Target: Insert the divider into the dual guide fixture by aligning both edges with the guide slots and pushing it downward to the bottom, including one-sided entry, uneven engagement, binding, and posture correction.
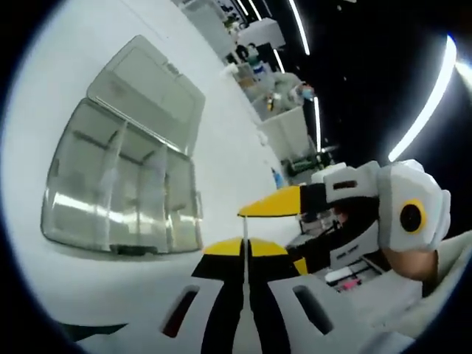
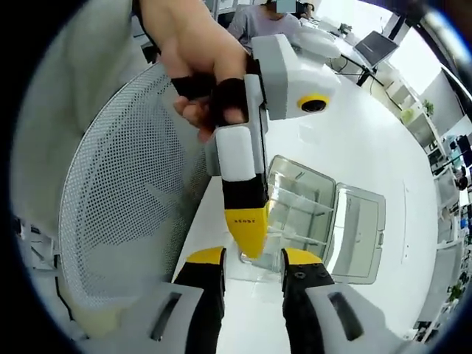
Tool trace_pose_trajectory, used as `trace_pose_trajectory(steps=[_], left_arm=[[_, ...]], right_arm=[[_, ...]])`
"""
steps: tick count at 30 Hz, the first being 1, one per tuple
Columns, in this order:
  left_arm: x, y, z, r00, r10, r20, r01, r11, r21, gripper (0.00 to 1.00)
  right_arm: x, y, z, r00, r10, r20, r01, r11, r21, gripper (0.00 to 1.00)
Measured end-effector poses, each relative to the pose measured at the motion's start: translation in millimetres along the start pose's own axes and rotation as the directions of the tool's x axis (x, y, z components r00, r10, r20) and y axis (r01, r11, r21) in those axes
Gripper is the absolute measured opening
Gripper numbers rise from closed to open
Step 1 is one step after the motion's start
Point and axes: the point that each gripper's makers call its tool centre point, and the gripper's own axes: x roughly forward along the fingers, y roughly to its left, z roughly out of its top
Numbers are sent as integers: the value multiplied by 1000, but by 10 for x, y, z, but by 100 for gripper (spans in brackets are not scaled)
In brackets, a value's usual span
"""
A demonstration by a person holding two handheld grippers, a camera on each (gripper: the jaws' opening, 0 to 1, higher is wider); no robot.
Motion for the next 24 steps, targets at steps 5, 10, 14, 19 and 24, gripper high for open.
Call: trace_pose_trajectory(steps=[5, 10, 14, 19, 24], left_arm=[[-43, 18, 53, 1000, 1, 2, -1, 1000, 26, 0], [-96, 34, 90, 1000, -7, -16, 8, 996, 86, 0], [-138, 15, 105, 999, -24, -49, 32, 985, 169, 0], [-180, -12, 151, 997, -36, -64, 51, 964, 262, 0], [-225, -68, 141, 993, -52, -109, 93, 902, 422, 0]], right_arm=[[-65, -67, -1, 999, -13, 37, 11, 999, 53, 27], [-132, -124, -59, 998, -20, 67, 13, 994, 108, 27], [-159, -162, -119, 996, -13, 87, 0, 989, 147, 26], [-153, -175, -141, 994, 16, 112, -35, 985, 170, 25], [-148, -208, -122, 988, 50, 148, -79, 978, 192, 21]])
